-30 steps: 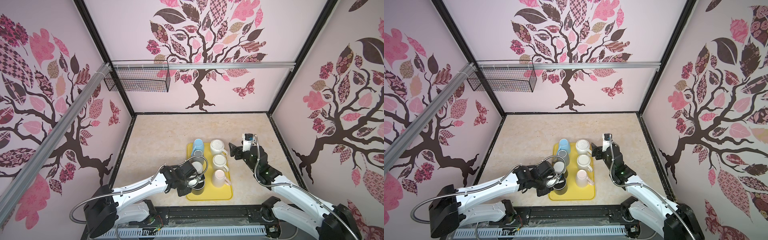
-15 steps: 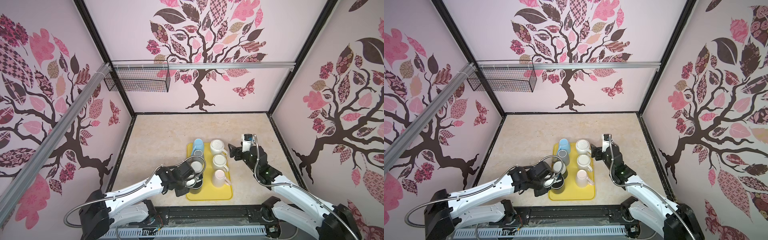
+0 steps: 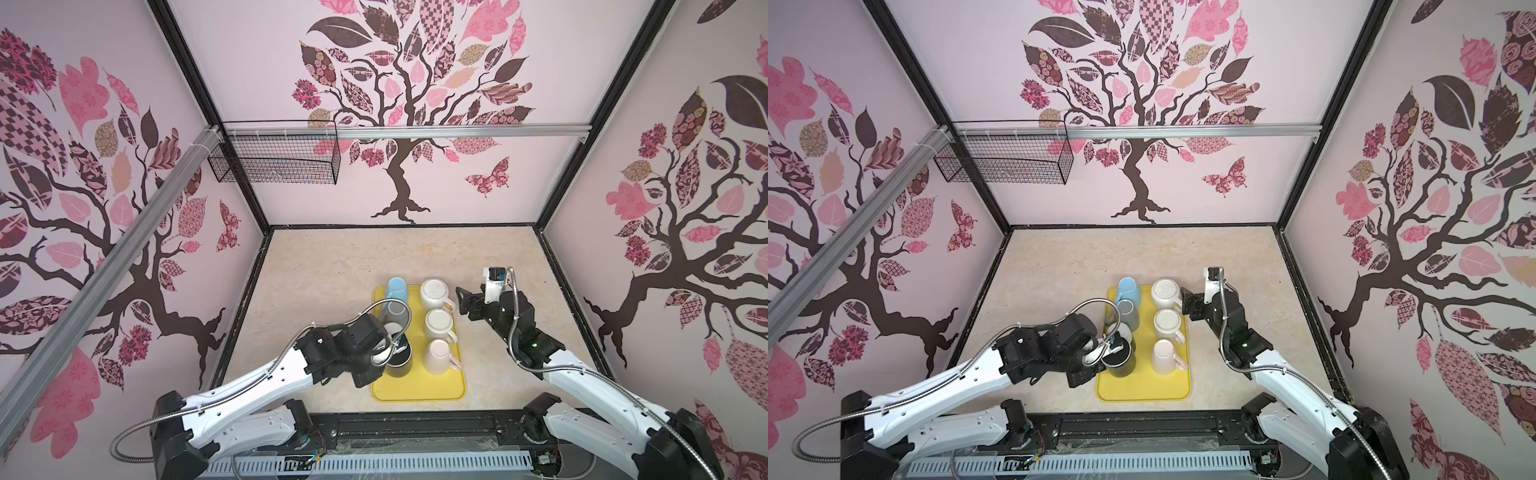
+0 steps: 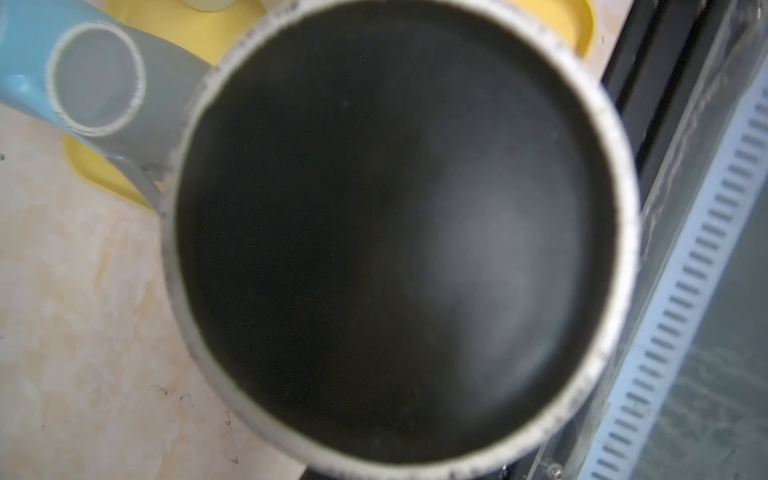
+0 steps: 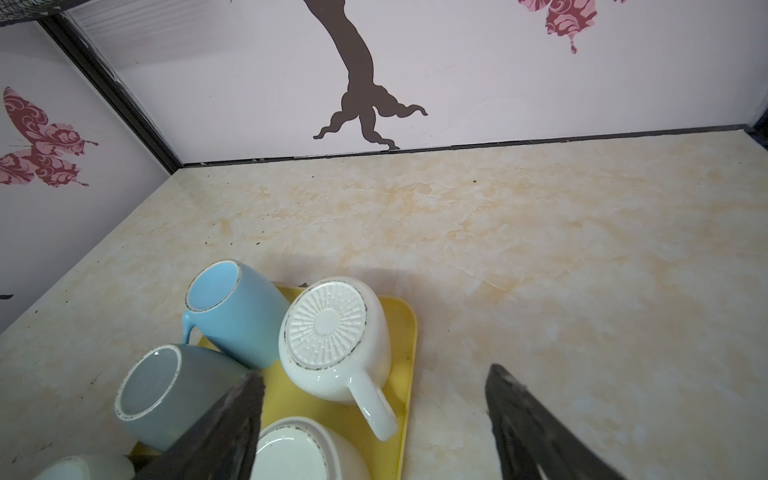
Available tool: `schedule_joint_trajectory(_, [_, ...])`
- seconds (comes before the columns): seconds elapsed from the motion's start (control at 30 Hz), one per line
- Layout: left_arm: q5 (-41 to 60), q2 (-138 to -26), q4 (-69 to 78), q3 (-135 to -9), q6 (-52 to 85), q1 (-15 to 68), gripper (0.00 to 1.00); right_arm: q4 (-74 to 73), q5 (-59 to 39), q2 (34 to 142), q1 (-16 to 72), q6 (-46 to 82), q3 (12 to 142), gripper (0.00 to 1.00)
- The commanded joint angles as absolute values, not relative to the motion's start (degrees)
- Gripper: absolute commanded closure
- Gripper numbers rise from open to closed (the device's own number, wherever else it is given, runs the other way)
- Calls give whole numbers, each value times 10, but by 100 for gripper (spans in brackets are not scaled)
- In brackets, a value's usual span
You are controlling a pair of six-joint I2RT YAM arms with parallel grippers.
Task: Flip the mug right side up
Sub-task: 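Lower the left gripper onto the black mug and close on its rim, then lift the black mug with the left gripper and tilt it toward the right gripper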
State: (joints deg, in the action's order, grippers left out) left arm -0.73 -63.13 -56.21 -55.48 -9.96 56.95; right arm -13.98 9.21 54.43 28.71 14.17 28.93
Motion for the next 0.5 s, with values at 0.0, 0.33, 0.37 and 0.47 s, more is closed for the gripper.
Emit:
schedule_joint_trajectory(0.0, [-45, -699, -588, -711, 42, 570, 100, -124, 99, 518, 289, 159, 329, 15])
schedule_joint_trajectory(0.33, [-104, -673, -535, -783, 84, 606, 100, -42, 97, 449, 288, 173, 377, 15])
schedule_joint_trajectory(0.37, [-93, -668, -525, -787, 86, 605, 100, -34, 83, 442, 289, 181, 382, 15])
schedule_joint_trajectory(0.47, [-82, -655, -496, -797, 103, 604, 100, -13, 23, 423, 289, 206, 394, 16])
